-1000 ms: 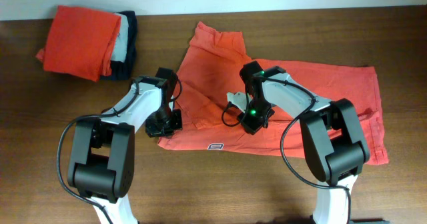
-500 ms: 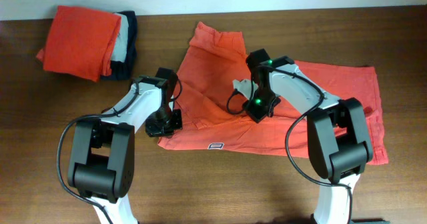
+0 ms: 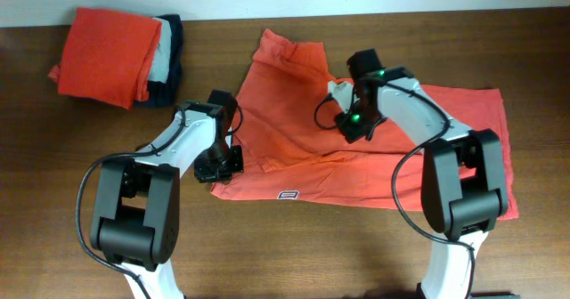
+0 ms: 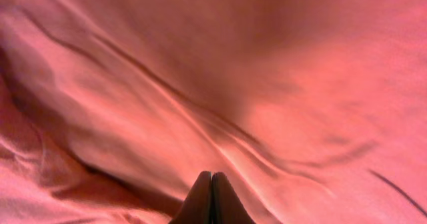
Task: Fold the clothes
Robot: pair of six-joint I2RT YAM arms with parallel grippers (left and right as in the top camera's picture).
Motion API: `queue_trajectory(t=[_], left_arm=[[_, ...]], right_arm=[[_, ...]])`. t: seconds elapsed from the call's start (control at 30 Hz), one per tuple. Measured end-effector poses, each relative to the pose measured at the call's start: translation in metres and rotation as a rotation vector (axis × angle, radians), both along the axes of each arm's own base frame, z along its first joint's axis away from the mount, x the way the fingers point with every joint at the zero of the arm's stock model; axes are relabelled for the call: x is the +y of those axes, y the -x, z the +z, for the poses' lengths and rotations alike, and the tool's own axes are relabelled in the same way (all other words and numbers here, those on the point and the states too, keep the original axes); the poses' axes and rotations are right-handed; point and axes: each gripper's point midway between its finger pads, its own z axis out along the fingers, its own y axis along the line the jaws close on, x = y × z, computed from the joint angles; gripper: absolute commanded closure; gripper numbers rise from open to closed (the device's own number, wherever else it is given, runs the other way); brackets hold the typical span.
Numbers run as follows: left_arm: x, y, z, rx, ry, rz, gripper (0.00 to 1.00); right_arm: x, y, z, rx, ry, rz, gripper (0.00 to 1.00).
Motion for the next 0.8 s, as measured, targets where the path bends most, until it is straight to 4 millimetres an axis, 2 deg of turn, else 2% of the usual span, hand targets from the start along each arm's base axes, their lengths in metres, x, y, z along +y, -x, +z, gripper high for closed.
queue_trajectory(t=[0.07, 0.17, 0.23, 0.33, 0.43, 0.5, 0.57, 0.6, 0.7, 0.8], left_arm=[[0.000, 0.000, 0.000, 0.000, 0.000, 0.000, 0.99], [0.000, -0.001, 0.000, -0.004, 0.001, 0.000, 1.00], [0.000, -0.002, 0.001, -0.006, 0.001, 0.000, 0.99], [-0.005, -0.018, 0.022, -0.020, 0.004, 0.000, 0.94], [-0.015, -0.054, 0.067, -0.111, 0.024, -0.006, 0.85], [-0.028, -0.087, 0.107, -0.240, 0.057, -0.022, 0.79], [-0.049, -0.120, 0.153, -0.403, 0.103, -0.069, 0.45], [-0.060, -0.133, 0.173, -0.481, 0.126, -0.102, 0.42], [-0.093, -0.171, 0.226, -0.729, 0.190, -0.204, 0.40], [-0.109, -0.195, 0.254, -0.887, 0.222, -0.247, 0.39]], right_arm=[[-0.011, 0.000, 0.011, 0.027, 0.003, -0.048, 0.96], [-0.045, -0.008, 0.045, 0.024, -0.002, -0.196, 0.96], [-0.065, -0.011, 0.061, 0.008, -0.006, -0.270, 0.96], [-0.108, -0.013, 0.089, -0.030, -0.011, -0.402, 0.94], [-0.135, -0.012, 0.100, -0.050, -0.015, -0.482, 0.86], [-0.144, -0.012, 0.102, -0.057, -0.012, -0.504, 0.78], [-0.154, -0.013, 0.103, -0.063, -0.015, -0.538, 0.57], [-0.157, -0.014, 0.103, -0.070, -0.015, -0.549, 0.52], [-0.178, -0.026, 0.107, -0.119, -0.032, -0.650, 0.39], [-0.201, -0.031, 0.110, -0.158, -0.037, -0.719, 0.32]])
